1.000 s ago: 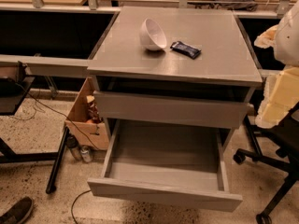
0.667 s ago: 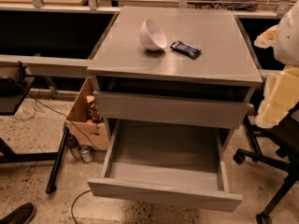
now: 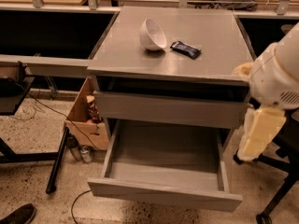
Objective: Close middle drawer
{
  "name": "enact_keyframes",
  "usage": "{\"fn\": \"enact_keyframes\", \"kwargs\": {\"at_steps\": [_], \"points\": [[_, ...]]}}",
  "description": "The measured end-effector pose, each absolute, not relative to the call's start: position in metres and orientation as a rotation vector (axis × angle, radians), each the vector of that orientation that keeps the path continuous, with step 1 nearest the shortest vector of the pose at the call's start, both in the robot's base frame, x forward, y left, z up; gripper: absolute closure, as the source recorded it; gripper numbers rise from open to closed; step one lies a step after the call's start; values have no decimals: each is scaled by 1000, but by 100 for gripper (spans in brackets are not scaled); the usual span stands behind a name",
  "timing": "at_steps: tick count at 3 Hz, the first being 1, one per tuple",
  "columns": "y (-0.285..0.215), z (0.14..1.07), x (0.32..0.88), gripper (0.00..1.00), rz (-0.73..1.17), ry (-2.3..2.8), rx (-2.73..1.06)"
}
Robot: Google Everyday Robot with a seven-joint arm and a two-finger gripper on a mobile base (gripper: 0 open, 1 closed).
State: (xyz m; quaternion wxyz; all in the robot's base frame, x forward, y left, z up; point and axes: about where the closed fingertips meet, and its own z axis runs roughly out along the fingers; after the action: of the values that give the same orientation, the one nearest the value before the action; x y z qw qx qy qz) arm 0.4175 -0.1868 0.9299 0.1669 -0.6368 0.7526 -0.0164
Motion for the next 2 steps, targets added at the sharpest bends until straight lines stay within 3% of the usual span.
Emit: {"fn": "enact_keyframes", "kwargs": {"at_steps": [2], "points": [[-97, 804, 408, 0, 51, 1961, -2038]]}}
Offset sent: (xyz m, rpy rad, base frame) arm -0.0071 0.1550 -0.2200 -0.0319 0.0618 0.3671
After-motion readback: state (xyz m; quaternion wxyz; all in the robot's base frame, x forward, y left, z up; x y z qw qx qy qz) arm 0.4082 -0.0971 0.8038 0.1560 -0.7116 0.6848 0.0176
